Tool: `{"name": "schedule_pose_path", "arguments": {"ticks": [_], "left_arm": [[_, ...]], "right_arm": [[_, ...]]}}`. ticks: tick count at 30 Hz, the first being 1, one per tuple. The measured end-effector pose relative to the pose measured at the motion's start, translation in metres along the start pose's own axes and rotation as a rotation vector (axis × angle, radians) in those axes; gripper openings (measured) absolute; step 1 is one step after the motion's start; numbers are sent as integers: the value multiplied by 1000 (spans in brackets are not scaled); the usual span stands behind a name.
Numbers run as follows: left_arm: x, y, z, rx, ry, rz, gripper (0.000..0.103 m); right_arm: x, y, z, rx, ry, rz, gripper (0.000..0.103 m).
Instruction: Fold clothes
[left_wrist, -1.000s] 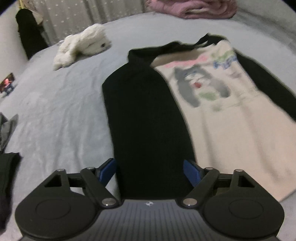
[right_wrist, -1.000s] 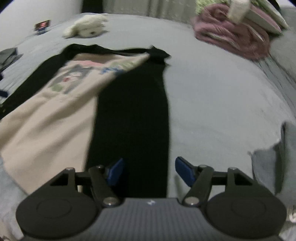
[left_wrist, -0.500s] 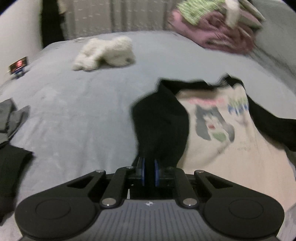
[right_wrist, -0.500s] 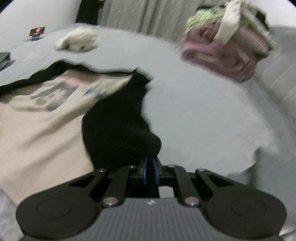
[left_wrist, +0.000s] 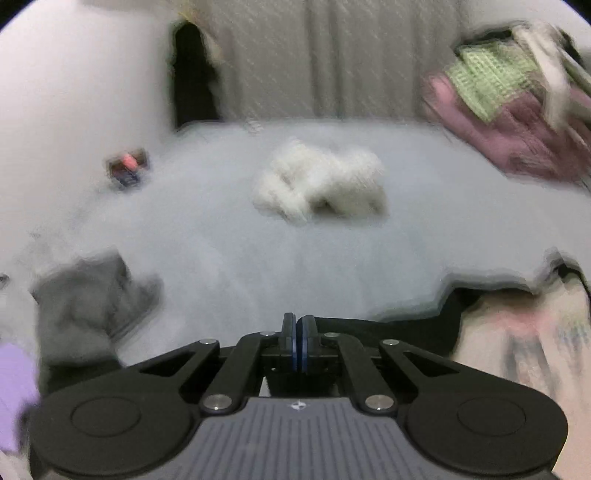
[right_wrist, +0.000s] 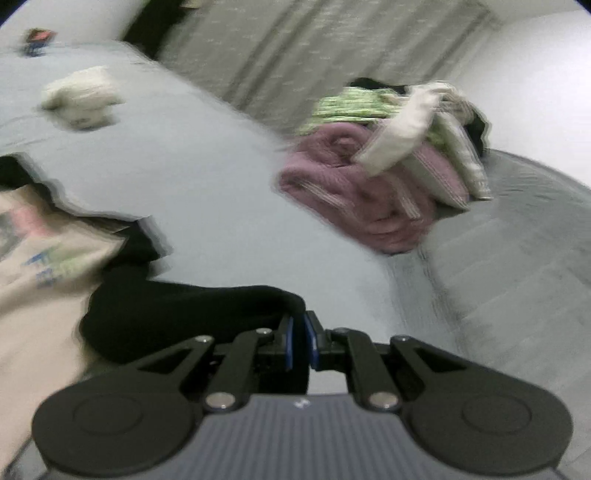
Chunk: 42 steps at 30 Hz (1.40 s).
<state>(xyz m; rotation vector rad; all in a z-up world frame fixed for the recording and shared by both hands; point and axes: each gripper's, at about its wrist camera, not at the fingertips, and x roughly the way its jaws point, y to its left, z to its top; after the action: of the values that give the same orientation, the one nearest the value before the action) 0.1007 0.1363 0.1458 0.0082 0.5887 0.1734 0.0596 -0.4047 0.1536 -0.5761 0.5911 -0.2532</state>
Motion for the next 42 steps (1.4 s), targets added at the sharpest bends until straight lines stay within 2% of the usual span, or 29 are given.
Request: {"name": "schedule_pose_path", "arguments": {"ticks": [2, 3, 4, 6, 7, 8, 9, 10, 14, 17, 19, 21, 24, 27, 31, 34, 37, 38, 39, 40, 41, 42], "left_arm": [[25, 15, 27, -90, -45, 31, 4], [41, 23, 39, -132, -60, 35, 5], [55, 26, 44, -141, -42, 57, 10], [72, 30, 46, -153, -5, 107, 23], [76, 31, 45, -163, 8, 132, 26], [74, 31, 39, -169, 5, 103, 33], [72, 31, 33, -175, 0, 67, 39], [70, 29, 26, -171, 11, 42, 41], [51, 11, -15, -154, 104, -59, 42], [33, -2, -52, -154, 219, -180, 46], [22, -14, -70, -125, 300, -231, 47], [4, -20, -89, -119, 343, -268, 56], [-13, -25, -112, -101, 401, -324, 60], [-25, -27, -137, -90, 431, -311, 60], [-35, -24, -160, -136, 459, -319, 60], [-40, -26, -166, -123, 409, -329, 61], [-35, -30, -171, -98, 404, -330, 60], [-35, -32, -172, -88, 408, -334, 57], [-36, -35, -172, -70, 409, -334, 33], [-38, -36, -171, -62, 416, -340, 14], [-40, -36, -170, -56, 423, -346, 5], [-42, -33, -169, -72, 428, -348, 5]], "right_arm": [[36, -27, 7, 59, 25, -153, 8], [57, -40, 7, 119, 59, -208, 11], [78, -53, 3, 210, 114, -231, 13], [112, -61, -9, 314, 248, -266, 30], [116, -57, -15, 323, 258, -269, 36], [114, -50, -21, 332, 236, -255, 49], [112, -43, -27, 332, 220, -220, 54], [110, -33, -33, 316, 216, -167, 54], [97, 1, -50, 308, 228, -11, 54], [71, 17, -59, 412, 234, 185, 56], [47, 33, -64, 452, 240, 303, 57], [24, 48, -69, 491, 245, 421, 60], [-13, 70, -82, 533, 265, 579, 60], [-49, 85, -107, 588, 311, 669, 57], [-89, 91, -144, 659, 346, 693, 50], [-115, 92, -160, 674, 348, 714, 46], [-122, 108, -172, 680, 385, 748, 44], [-122, 116, -175, 684, 402, 758, 40], [-123, 123, -177, 676, 405, 761, 34], [-127, 128, -177, 653, 393, 756, 32], [-131, 133, -177, 631, 380, 751, 24], [-134, 138, -177, 609, 367, 746, 14]]}}
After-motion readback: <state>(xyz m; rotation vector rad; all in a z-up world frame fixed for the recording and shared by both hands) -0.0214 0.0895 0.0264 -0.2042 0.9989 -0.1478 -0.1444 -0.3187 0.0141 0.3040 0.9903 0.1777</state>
